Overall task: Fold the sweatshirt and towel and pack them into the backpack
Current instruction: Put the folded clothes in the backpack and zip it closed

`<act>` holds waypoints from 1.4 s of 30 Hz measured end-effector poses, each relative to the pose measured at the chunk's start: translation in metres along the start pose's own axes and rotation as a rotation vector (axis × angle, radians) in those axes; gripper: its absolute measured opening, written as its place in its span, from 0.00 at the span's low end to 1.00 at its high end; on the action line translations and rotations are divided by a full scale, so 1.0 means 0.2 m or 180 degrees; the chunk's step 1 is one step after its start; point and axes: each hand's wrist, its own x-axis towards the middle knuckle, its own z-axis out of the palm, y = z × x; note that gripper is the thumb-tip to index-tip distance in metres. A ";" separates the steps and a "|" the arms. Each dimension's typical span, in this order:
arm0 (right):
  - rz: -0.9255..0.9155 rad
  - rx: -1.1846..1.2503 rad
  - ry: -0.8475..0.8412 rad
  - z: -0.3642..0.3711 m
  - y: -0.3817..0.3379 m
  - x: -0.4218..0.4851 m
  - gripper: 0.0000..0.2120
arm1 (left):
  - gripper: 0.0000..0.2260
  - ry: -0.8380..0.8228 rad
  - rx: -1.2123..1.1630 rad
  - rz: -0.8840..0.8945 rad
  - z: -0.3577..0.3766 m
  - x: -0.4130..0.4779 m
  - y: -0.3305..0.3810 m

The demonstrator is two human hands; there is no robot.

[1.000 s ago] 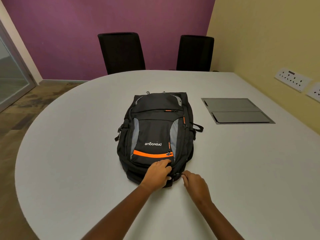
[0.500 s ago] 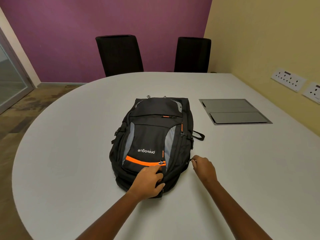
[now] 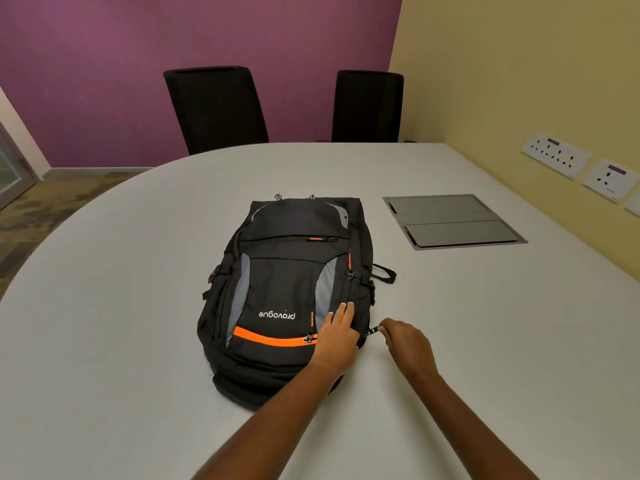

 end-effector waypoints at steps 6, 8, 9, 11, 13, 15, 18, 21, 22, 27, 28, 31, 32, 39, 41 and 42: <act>0.0124 -0.0282 0.0037 -0.05 0.02 0.23 0.12 | 0.16 -0.0396 -0.0559 0.0177 -0.09 0.04 0.00; 0.0229 -0.0327 0.0013 -0.06 0.04 0.31 0.11 | 0.16 -0.0454 -0.0630 0.0265 -0.10 0.04 0.00; 0.0294 -0.0318 -0.0011 -0.06 0.04 0.34 0.11 | 0.16 -0.0461 -0.0698 0.0285 -0.10 0.04 0.00; 0.0386 -0.0289 -0.0069 -0.06 0.05 0.40 0.12 | 0.15 -0.0471 -0.0859 0.0279 -0.09 0.04 0.00; 0.0428 -0.0300 -0.0138 -0.05 0.06 0.43 0.12 | 0.15 -0.0480 -0.1034 0.0233 -0.09 0.05 0.01; 0.0500 -0.0293 -0.0202 -0.05 0.06 0.44 0.12 | 0.15 -0.0466 -0.1066 0.0216 -0.09 0.07 0.02; 0.0574 -0.0223 -0.0204 -0.04 0.08 0.44 0.12 | 0.17 -0.0452 -0.0886 0.0349 -0.06 0.07 0.03; 0.0496 0.0052 -0.0155 -0.04 0.09 0.42 0.13 | 0.35 -0.0245 -0.0948 0.0512 -0.04 0.04 0.02; 0.0408 0.0171 -0.0105 -0.03 0.08 0.40 0.14 | 0.39 -0.0080 -0.1051 0.0488 -0.02 0.03 0.01; -0.0128 0.0326 0.0347 0.03 -0.04 0.23 0.28 | 0.22 0.0170 -0.0476 0.0036 0.09 0.01 -0.15; -0.0243 0.0316 0.0266 0.04 -0.08 0.19 0.31 | 0.23 0.0280 -0.0445 -0.0047 0.12 -0.01 -0.17; -0.0421 0.0099 0.0044 0.12 -0.16 0.06 0.33 | 0.26 0.0500 -0.0186 -0.0274 0.18 -0.07 -0.24; -0.0418 0.0057 -0.0029 0.14 -0.18 0.02 0.33 | 0.26 0.0573 -0.0134 -0.0322 0.20 -0.09 -0.25; -0.0206 -0.0073 -0.0261 0.24 -0.20 -0.17 0.34 | 0.25 0.0434 -0.0083 -0.0606 0.33 -0.29 -0.24; -0.0141 -0.0059 -0.0241 0.27 -0.20 -0.22 0.34 | 0.25 0.0214 -0.0088 -0.0738 0.34 -0.33 -0.20; -0.0099 -0.0042 -0.0232 0.28 -0.21 -0.25 0.35 | 0.25 0.0189 -0.0088 -0.0816 0.33 -0.35 -0.18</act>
